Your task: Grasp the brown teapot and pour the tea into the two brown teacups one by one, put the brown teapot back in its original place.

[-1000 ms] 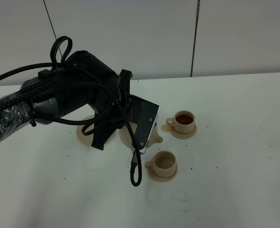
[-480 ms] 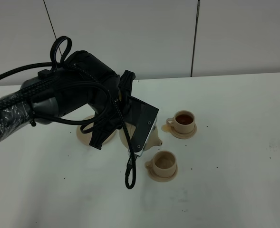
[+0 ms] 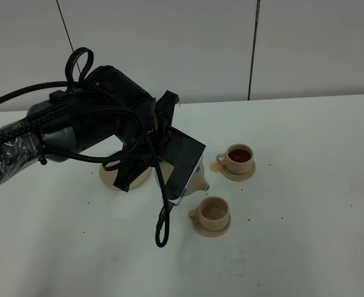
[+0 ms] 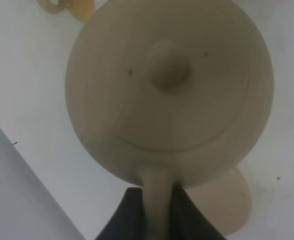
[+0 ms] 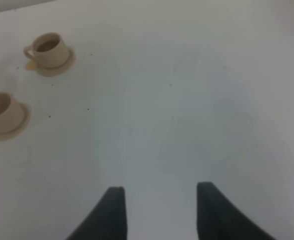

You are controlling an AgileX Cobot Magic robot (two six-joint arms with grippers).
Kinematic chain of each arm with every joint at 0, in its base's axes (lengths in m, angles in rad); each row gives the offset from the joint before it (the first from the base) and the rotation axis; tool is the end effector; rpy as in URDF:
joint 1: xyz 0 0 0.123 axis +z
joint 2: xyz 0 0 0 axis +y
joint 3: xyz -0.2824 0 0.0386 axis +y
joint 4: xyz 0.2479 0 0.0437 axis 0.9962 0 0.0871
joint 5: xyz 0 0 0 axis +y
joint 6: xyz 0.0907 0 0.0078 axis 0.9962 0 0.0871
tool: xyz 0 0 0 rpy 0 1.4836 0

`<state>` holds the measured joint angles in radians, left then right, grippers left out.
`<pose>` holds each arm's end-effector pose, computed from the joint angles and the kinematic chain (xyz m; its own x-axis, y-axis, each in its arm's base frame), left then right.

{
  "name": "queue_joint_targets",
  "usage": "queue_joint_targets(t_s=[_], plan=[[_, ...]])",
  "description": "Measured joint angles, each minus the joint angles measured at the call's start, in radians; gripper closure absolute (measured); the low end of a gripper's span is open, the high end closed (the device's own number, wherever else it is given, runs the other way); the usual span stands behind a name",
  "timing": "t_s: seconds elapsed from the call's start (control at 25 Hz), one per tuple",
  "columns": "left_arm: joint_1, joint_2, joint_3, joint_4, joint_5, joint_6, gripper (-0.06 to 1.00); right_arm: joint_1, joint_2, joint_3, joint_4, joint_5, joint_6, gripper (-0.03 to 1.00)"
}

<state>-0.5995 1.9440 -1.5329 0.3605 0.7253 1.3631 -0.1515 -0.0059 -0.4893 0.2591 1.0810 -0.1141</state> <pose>0.3671 -0.2251 0.2376 0.4930 0.8380 0.2339 0.6703 -0.5372 0.5119 -0.0037 0.0214 0.2748 -0.4608 0.0802 -0.8839 -0.0462 0.9924 0.1141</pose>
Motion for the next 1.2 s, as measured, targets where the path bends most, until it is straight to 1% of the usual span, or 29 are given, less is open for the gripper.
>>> queue_joint_targets(t_s=[0.32, 0.52, 0.72, 1.2], plan=[[0.0, 0.0, 0.0, 0.003, -0.036, 0.068, 0.78, 0.0, 0.0, 0.0, 0.0, 0.0, 0.0, 0.64], [-0.01, 0.0, 0.0, 0.015, -0.037, 0.096, 0.78, 0.0, 0.0, 0.0, 0.0, 0.0, 0.0, 0.64], [-0.025, 0.0, 0.0, 0.024, -0.038, 0.104, 0.78, 0.0, 0.0, 0.0, 0.0, 0.0, 0.0, 0.64], [-0.042, 0.0, 0.0, 0.09, -0.008, 0.105, 0.78, 0.0, 0.0, 0.0, 0.0, 0.0, 0.0, 0.64]])
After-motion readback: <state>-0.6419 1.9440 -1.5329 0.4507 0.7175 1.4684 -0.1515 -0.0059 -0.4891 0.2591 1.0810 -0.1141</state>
